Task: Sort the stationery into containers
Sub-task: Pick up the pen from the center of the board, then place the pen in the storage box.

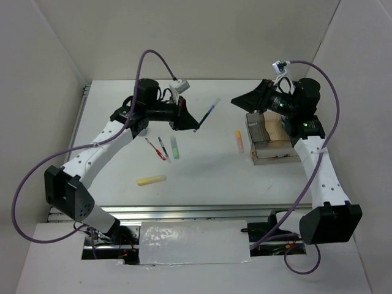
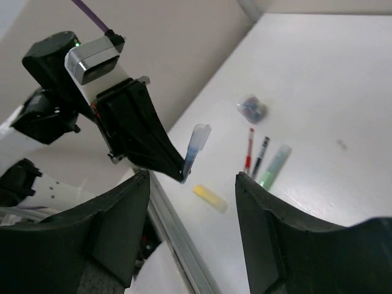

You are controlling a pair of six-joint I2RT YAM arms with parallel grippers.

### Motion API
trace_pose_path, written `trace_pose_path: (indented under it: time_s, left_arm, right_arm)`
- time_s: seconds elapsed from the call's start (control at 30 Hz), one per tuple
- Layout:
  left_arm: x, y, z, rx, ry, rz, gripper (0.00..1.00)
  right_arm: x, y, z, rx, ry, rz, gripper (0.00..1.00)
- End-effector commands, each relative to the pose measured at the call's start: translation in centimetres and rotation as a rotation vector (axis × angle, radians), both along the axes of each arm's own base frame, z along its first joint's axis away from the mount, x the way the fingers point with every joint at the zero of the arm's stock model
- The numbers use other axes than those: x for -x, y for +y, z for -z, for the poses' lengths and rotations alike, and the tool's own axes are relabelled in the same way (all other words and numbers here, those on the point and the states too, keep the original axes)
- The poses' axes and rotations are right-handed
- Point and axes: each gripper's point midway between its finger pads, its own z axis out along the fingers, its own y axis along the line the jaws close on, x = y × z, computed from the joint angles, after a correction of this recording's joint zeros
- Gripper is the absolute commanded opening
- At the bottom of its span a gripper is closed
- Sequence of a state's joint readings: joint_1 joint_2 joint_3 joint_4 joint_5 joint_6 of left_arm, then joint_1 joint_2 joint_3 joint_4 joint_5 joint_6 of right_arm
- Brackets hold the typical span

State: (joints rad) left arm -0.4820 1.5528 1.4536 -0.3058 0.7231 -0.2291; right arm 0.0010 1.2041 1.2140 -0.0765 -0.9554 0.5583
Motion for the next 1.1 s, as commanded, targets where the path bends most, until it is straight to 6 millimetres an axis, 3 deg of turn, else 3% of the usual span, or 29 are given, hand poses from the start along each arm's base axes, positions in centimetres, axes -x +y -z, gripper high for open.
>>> trace_pose_path:
  time_s: [0.0, 0.03, 0.17, 0.37, 0.73, 1.07]
  left_arm:
    - [2.5, -0.1, -3.2, 0.139, 0.092, 0.098, 0.0]
    - [2.5, -0.1, -2.9, 0.142, 0.104, 0.092, 0.0]
    - [3.5, 0.1, -5.0, 0.187, 0.076, 0.112, 0.0]
    - [3.9, 0.2, -5.7, 0.209, 0.076, 0.113, 0.0]
    - [3.9, 0.5, -6.6, 0.231, 0.073, 0.101, 0.0]
    - [3.2, 1.2, -7.8, 0.276, 0.087, 0.089, 0.0]
  right_arm:
    - [0.7, 2.1, -6.4, -0.094, -0.126, -0.054, 0.65]
    - [0.6, 2.9, -6.6, -0.102, -0.125, -0.062, 0.65]
    - [0.8, 4.5, -8.4, -0.123, -0.16, -0.09, 0.64]
    - [1.3, 6.4, -7.4, -0.109, -0.135, -0.14, 0.58]
    - [-0.1, 5.9, -5.3, -0.128, -0.027, -0.05, 0.62]
    - [0.4, 7.3, -4.0, -0.148, 0.035, -0.097, 0.54]
